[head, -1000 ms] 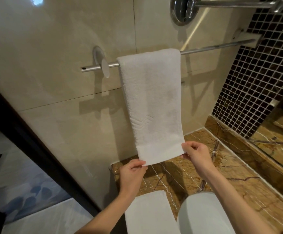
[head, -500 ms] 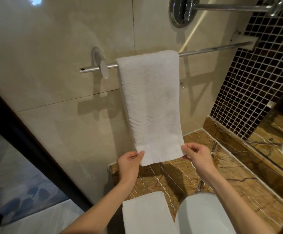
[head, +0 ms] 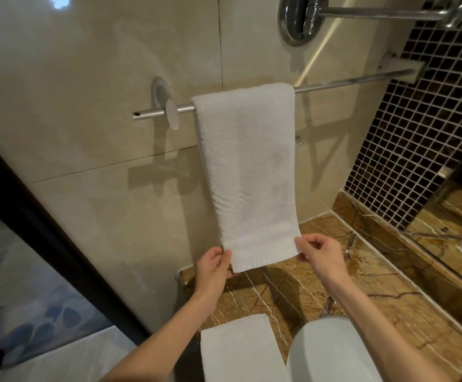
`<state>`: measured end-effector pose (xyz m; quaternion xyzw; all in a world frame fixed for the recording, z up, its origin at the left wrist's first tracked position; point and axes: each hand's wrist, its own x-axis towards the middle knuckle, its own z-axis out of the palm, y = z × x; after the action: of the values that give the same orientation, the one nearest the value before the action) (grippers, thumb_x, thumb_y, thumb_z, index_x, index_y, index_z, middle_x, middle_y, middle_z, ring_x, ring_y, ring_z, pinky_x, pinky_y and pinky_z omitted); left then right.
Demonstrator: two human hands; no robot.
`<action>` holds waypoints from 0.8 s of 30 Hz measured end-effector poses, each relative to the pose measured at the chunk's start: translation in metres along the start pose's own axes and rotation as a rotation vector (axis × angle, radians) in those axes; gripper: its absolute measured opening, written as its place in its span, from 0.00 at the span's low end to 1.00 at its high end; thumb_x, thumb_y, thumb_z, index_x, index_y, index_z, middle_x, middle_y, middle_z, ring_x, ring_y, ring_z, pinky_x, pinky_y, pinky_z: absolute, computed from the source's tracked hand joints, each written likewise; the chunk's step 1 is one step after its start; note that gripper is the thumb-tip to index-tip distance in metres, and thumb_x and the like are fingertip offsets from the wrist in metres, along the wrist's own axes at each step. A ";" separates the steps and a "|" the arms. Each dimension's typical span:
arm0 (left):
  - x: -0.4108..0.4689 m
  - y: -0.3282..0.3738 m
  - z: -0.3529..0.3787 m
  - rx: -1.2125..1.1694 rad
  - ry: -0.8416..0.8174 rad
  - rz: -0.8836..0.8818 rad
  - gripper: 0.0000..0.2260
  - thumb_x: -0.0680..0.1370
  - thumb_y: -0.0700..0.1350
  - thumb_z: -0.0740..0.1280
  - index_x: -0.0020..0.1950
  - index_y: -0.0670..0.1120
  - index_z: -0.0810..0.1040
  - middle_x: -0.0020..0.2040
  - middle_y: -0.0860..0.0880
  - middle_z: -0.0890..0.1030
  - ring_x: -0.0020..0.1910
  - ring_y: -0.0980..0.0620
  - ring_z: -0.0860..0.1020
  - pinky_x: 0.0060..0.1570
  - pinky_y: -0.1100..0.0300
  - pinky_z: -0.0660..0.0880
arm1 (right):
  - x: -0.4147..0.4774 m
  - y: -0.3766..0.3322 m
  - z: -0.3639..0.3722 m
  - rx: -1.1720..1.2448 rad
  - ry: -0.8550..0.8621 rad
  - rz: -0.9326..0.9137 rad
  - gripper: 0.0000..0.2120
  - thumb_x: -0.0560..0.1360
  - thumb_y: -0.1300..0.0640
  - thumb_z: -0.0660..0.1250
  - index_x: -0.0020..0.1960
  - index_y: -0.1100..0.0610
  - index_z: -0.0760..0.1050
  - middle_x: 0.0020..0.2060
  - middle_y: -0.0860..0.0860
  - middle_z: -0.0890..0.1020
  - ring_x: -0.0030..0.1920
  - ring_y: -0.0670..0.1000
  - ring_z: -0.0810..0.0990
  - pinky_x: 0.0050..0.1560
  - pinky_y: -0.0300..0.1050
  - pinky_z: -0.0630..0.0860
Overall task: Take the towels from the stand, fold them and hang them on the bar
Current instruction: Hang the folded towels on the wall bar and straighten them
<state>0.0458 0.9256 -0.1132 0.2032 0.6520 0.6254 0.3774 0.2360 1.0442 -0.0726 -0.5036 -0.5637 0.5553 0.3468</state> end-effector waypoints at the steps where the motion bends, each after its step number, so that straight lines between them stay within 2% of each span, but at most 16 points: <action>1: 0.001 0.000 -0.001 0.027 -0.005 0.024 0.06 0.77 0.42 0.68 0.53 0.45 0.79 0.44 0.52 0.85 0.43 0.53 0.83 0.43 0.58 0.80 | 0.001 0.000 0.001 -0.010 0.005 -0.009 0.03 0.75 0.61 0.68 0.49 0.58 0.77 0.40 0.54 0.82 0.38 0.50 0.81 0.38 0.39 0.78; 3: 0.002 0.000 -0.002 0.097 -0.031 0.080 0.08 0.73 0.39 0.72 0.51 0.45 0.80 0.41 0.54 0.85 0.40 0.57 0.83 0.38 0.67 0.77 | 0.002 -0.001 0.003 -0.017 0.006 -0.026 0.06 0.74 0.61 0.69 0.50 0.55 0.75 0.39 0.53 0.81 0.39 0.50 0.82 0.40 0.39 0.80; 5: 0.000 0.000 -0.002 0.154 -0.041 0.113 0.09 0.70 0.36 0.74 0.47 0.47 0.81 0.39 0.55 0.85 0.38 0.59 0.83 0.36 0.71 0.75 | 0.003 0.000 0.004 -0.061 0.006 -0.039 0.05 0.75 0.60 0.69 0.50 0.53 0.76 0.40 0.51 0.82 0.40 0.50 0.83 0.40 0.39 0.80; 7: -0.001 -0.001 -0.002 0.213 -0.015 0.136 0.04 0.71 0.38 0.74 0.41 0.46 0.82 0.36 0.52 0.84 0.35 0.59 0.82 0.33 0.73 0.73 | 0.005 0.002 0.005 -0.109 0.006 -0.047 0.04 0.76 0.58 0.68 0.49 0.56 0.79 0.40 0.52 0.83 0.41 0.51 0.82 0.42 0.41 0.80; 9: 0.001 -0.003 -0.002 0.300 0.028 0.162 0.05 0.73 0.41 0.73 0.38 0.46 0.82 0.34 0.52 0.83 0.33 0.63 0.80 0.32 0.76 0.70 | 0.006 0.004 0.007 -0.140 0.009 -0.051 0.04 0.77 0.57 0.67 0.46 0.56 0.80 0.38 0.53 0.83 0.40 0.51 0.81 0.42 0.41 0.79; 10: 0.004 -0.004 -0.003 0.345 0.047 0.179 0.06 0.74 0.42 0.72 0.37 0.47 0.81 0.35 0.52 0.83 0.33 0.65 0.78 0.32 0.78 0.69 | 0.006 0.005 0.008 -0.160 0.007 -0.056 0.06 0.77 0.57 0.66 0.44 0.57 0.79 0.36 0.52 0.82 0.37 0.49 0.80 0.40 0.40 0.77; 12: 0.010 -0.006 -0.004 0.395 0.056 0.204 0.06 0.75 0.42 0.71 0.38 0.46 0.80 0.43 0.52 0.80 0.36 0.64 0.77 0.35 0.81 0.66 | 0.006 0.008 0.009 -0.222 0.000 -0.068 0.11 0.78 0.56 0.65 0.41 0.62 0.78 0.31 0.52 0.78 0.29 0.46 0.74 0.35 0.38 0.74; 14: 0.017 -0.010 -0.005 0.438 0.037 0.209 0.04 0.76 0.42 0.69 0.41 0.45 0.81 0.53 0.55 0.75 0.45 0.66 0.75 0.43 0.83 0.65 | 0.008 0.011 0.010 -0.282 0.009 -0.057 0.14 0.78 0.56 0.64 0.39 0.63 0.76 0.27 0.51 0.74 0.24 0.44 0.69 0.30 0.36 0.71; 15: 0.021 -0.013 -0.007 0.462 0.017 0.204 0.03 0.76 0.42 0.69 0.44 0.44 0.82 0.60 0.54 0.73 0.54 0.65 0.73 0.54 0.80 0.65 | 0.010 0.013 0.011 -0.302 0.016 -0.049 0.14 0.78 0.56 0.64 0.38 0.64 0.76 0.27 0.52 0.74 0.24 0.45 0.69 0.30 0.37 0.72; 16: 0.025 -0.016 -0.008 0.484 -0.001 0.195 0.04 0.77 0.43 0.69 0.47 0.44 0.82 0.66 0.52 0.70 0.64 0.58 0.71 0.65 0.69 0.64 | 0.012 0.015 0.012 -0.310 0.018 -0.039 0.15 0.78 0.56 0.65 0.38 0.65 0.76 0.27 0.53 0.74 0.26 0.47 0.70 0.32 0.39 0.74; 17: 0.028 -0.018 -0.008 0.500 -0.014 0.184 0.04 0.77 0.44 0.68 0.47 0.45 0.82 0.71 0.49 0.68 0.70 0.53 0.66 0.69 0.60 0.61 | 0.013 0.015 0.014 -0.308 0.017 -0.028 0.15 0.78 0.56 0.65 0.38 0.66 0.76 0.28 0.55 0.75 0.29 0.49 0.71 0.34 0.41 0.76; 18: 0.030 -0.019 -0.009 0.508 -0.022 0.183 0.04 0.77 0.45 0.68 0.47 0.46 0.82 0.73 0.48 0.66 0.72 0.52 0.62 0.69 0.55 0.60 | 0.015 0.016 0.015 -0.301 0.020 -0.022 0.14 0.78 0.56 0.65 0.39 0.65 0.77 0.30 0.55 0.77 0.31 0.51 0.73 0.36 0.42 0.76; 21: 0.034 -0.017 -0.011 0.489 -0.054 0.217 0.04 0.77 0.46 0.68 0.45 0.47 0.81 0.72 0.49 0.67 0.70 0.59 0.59 0.66 0.59 0.59 | 0.016 0.013 0.020 -0.247 0.040 -0.043 0.07 0.78 0.57 0.65 0.42 0.56 0.78 0.36 0.54 0.82 0.36 0.51 0.78 0.39 0.41 0.77; 24: 0.038 -0.011 -0.010 0.463 -0.078 0.225 0.02 0.77 0.46 0.68 0.48 0.50 0.80 0.72 0.53 0.65 0.70 0.61 0.58 0.65 0.62 0.57 | 0.017 0.009 0.022 -0.185 0.024 -0.053 0.05 0.78 0.58 0.64 0.44 0.55 0.78 0.40 0.54 0.82 0.40 0.52 0.80 0.41 0.41 0.77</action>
<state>0.0165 0.9450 -0.1337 0.3793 0.7361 0.4892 0.2738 0.2126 1.0532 -0.0875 -0.5249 -0.6217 0.4853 0.3199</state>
